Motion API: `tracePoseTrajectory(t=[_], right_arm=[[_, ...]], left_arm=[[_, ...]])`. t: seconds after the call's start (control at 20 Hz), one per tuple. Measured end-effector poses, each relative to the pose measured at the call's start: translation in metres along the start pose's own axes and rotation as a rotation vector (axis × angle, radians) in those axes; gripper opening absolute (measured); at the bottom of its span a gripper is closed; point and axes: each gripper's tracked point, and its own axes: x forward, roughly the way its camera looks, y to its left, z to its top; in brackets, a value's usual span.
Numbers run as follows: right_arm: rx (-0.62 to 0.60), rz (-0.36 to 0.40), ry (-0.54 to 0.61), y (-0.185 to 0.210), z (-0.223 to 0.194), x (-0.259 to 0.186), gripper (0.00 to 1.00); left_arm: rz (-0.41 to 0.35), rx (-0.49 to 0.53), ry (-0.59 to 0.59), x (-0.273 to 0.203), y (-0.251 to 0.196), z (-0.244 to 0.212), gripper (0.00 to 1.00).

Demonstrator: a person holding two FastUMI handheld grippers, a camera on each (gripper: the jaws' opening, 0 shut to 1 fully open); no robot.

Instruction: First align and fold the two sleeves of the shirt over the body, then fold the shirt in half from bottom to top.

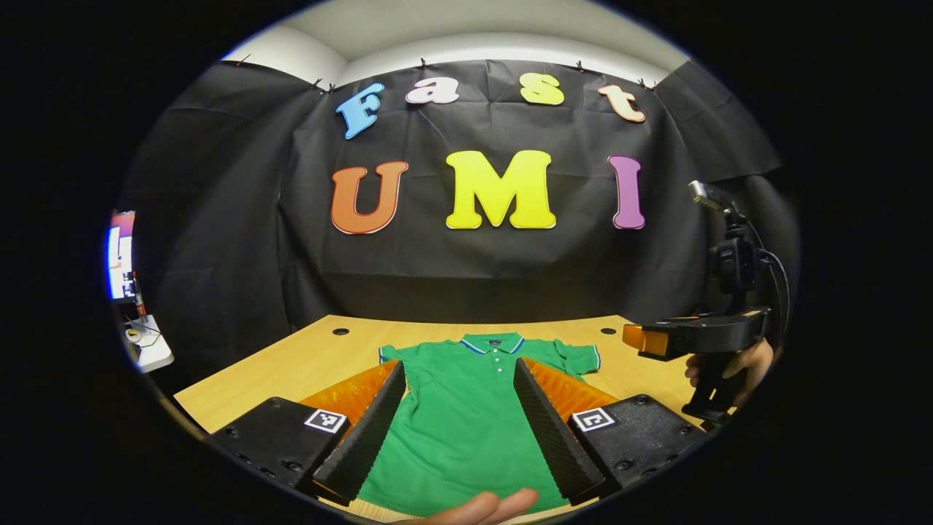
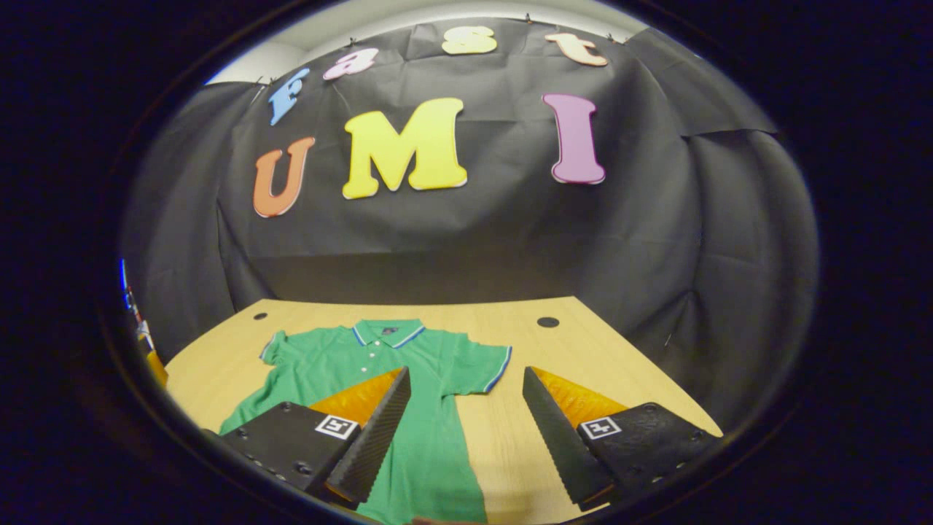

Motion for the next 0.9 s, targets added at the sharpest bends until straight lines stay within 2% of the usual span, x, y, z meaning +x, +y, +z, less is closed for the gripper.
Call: tracePoseTrajectory(t=[0.1,0.15,0.2,0.3,0.45,0.5,0.55,0.65,0.75,0.8,0.85,0.9], right_arm=[[0.005,0.004,0.071,-0.007,-0.014,0.035,0.95],[0.03,0.02,0.113,-0.007,-0.02,0.051,0.95],[0.062,0.044,0.166,-0.005,-0.03,0.064,0.94],[0.123,0.074,0.273,-0.005,-0.048,0.087,0.94],[0.213,0.091,0.396,-0.008,-0.065,0.123,0.95],[0.234,0.085,0.434,-0.013,-0.072,0.133,0.9],[0.264,0.073,0.465,-0.018,-0.076,0.143,0.95],[0.344,0.071,0.533,-0.02,-0.083,0.16,0.93],[0.4,0.093,0.572,-0.014,-0.081,0.175,0.93],[0.401,0.098,0.588,-0.011,-0.08,0.181,0.84],[0.38,0.089,0.621,-0.01,-0.084,0.187,0.84],[0.351,0.067,0.651,-0.012,-0.086,0.19,0.79]], left_arm=[[0.009,-0.007,0.018,0.005,0.002,-0.007,0.96],[0.012,-0.017,0.025,0.007,0.003,-0.008,1.0],[0.016,-0.026,0.031,0.01,0.004,-0.011,0.96],[0.028,-0.031,0.044,0.016,0.008,-0.016,0.96],[0.063,-0.001,0.059,0.02,0.012,-0.024,0.96],[0.091,0.031,0.047,0.02,0.017,-0.022,0.96],[0.109,0.065,0.033,0.021,0.02,-0.019,0.96],[0.108,0.098,0.024,0.025,0.016,-0.02,0.96],[0.097,0.071,0.039,0.03,0.014,-0.027,0.96],[0.093,0.054,0.052,0.033,0.012,-0.032,0.96],[0.091,0.041,0.068,0.035,0.013,-0.036,0.96],[0.098,0.035,0.082,0.037,0.014,-0.04,0.96]])
